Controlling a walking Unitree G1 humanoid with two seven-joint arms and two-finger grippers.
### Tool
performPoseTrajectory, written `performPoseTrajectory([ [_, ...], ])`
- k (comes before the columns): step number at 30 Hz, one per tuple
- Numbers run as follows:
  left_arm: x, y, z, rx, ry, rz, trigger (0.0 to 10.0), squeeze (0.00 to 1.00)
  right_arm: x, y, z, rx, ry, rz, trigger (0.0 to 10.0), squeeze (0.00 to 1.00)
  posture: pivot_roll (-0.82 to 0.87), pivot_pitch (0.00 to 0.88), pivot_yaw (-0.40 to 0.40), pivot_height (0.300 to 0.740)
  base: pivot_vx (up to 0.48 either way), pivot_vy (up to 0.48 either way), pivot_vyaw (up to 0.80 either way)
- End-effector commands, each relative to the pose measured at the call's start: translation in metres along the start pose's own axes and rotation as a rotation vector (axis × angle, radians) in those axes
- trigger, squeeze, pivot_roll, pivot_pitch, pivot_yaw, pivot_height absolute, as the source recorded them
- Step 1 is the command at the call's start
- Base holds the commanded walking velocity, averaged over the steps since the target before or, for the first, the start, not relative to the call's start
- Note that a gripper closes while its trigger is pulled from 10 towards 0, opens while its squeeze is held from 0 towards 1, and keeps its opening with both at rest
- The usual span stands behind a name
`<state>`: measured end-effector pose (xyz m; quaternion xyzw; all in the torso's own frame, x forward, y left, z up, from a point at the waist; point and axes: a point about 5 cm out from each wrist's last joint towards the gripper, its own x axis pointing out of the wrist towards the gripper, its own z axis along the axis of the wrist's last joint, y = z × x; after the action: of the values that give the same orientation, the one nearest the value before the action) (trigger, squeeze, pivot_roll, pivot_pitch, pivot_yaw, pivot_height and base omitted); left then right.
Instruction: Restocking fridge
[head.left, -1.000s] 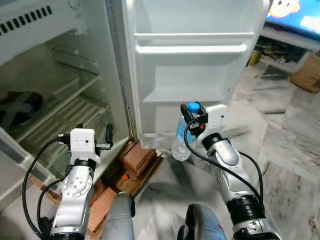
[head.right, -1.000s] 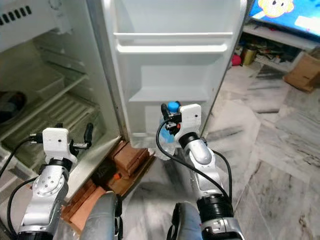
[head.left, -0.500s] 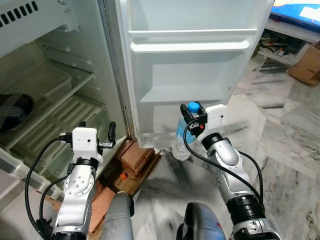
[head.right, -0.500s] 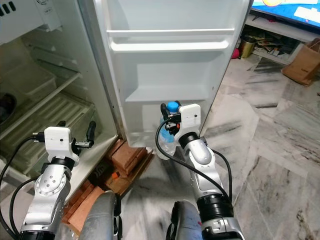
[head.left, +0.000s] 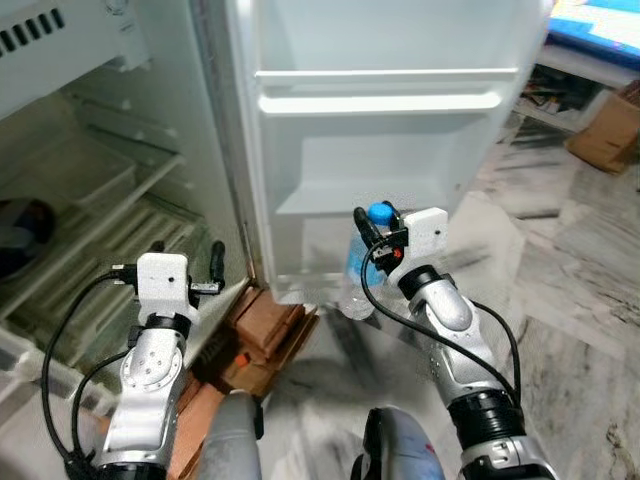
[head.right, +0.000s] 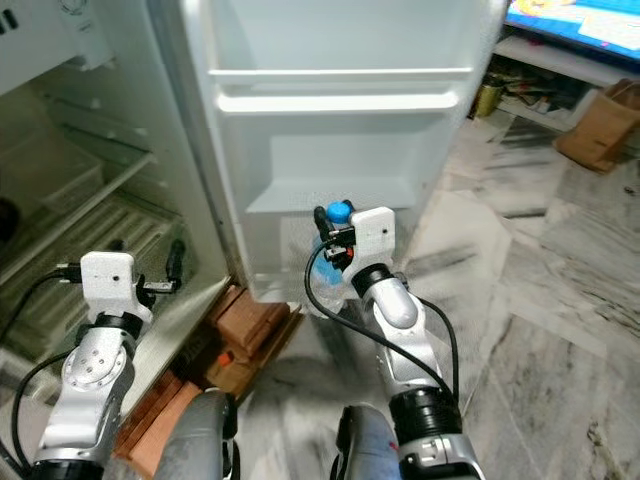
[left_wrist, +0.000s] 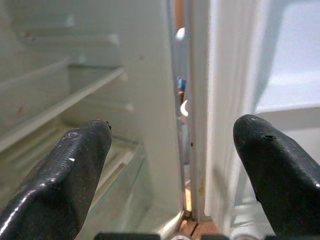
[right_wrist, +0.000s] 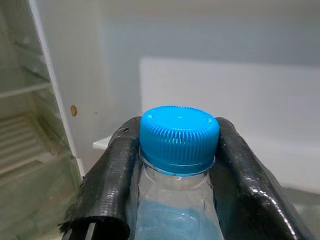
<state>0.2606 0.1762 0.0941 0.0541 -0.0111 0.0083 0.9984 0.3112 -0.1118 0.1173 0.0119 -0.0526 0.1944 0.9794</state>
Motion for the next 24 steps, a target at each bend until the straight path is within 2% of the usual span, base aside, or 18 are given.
performPoseTrajectory([
  [1,0.0002,-0.0047,-0.0005,-0.008,0.001,-0.019,10.0,0.00,-0.0002,-0.0044,0.0065,-0.021,-0.028,-0.012,10.0,0.00,0.13,0.120,-0.018,0.642,0.326,0.000,0.00],
  [24,0.0021,-0.0077,0.0004,-0.016,-0.001,-0.024,10.0,0.00,-0.0002,-0.0044,0.0057,-0.031,-0.021,-0.003,10.0,0.00,0.12,0.124,-0.016,0.642,0.364,0.000,0.00],
])
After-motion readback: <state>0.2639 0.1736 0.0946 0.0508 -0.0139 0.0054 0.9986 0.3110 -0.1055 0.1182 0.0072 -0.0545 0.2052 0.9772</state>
